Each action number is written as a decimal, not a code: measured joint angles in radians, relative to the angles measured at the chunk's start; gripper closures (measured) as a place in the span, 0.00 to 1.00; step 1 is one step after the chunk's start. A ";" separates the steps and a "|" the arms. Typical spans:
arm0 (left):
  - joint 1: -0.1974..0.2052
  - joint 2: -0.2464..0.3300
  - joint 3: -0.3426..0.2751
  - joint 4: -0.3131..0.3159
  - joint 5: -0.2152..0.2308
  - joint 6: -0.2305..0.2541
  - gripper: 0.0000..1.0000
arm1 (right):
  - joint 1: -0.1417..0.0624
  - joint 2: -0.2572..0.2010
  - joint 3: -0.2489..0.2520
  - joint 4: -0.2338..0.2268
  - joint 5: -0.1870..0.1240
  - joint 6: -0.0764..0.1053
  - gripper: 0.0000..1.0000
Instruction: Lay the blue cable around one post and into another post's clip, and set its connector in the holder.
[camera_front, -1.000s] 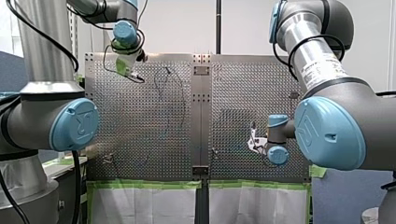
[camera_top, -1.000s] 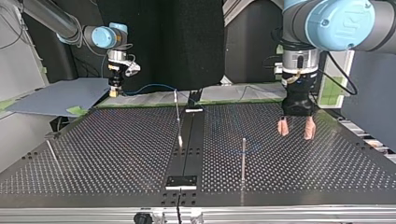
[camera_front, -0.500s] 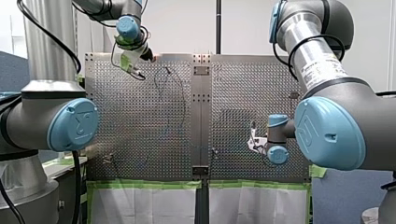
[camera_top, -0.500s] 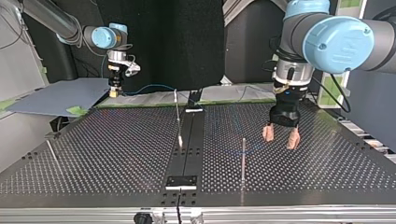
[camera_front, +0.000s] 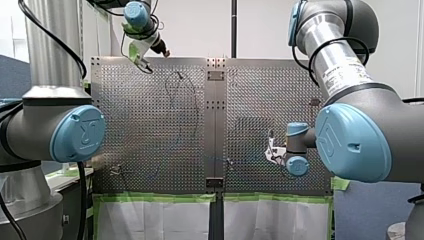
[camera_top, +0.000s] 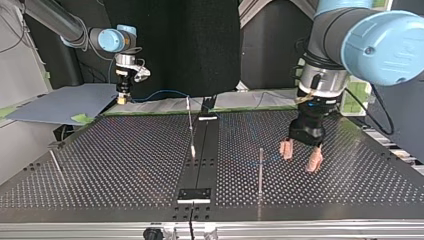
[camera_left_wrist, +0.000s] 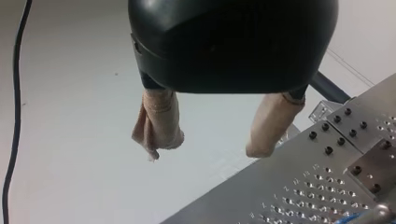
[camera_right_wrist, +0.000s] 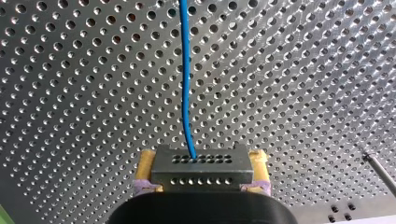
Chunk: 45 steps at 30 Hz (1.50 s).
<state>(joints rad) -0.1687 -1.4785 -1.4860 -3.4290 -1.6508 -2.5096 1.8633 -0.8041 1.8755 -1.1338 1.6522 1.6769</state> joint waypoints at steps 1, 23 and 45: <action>0.000 0.000 0.009 -0.008 0.000 0.009 0.00 | 0.000 0.000 0.000 0.000 0.000 0.000 1.00; 0.000 -0.001 0.143 -0.100 0.000 0.206 0.00 | 0.000 0.000 -0.001 0.000 -0.001 -0.001 1.00; -0.008 -0.011 0.114 -0.096 0.006 0.388 0.00 | 0.000 0.000 -0.002 0.003 -0.002 -0.003 1.00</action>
<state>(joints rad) -0.1763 -1.4896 -1.3723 -3.5253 -1.6445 -2.1213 1.8633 -0.8043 1.8739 -1.1308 1.6504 1.6736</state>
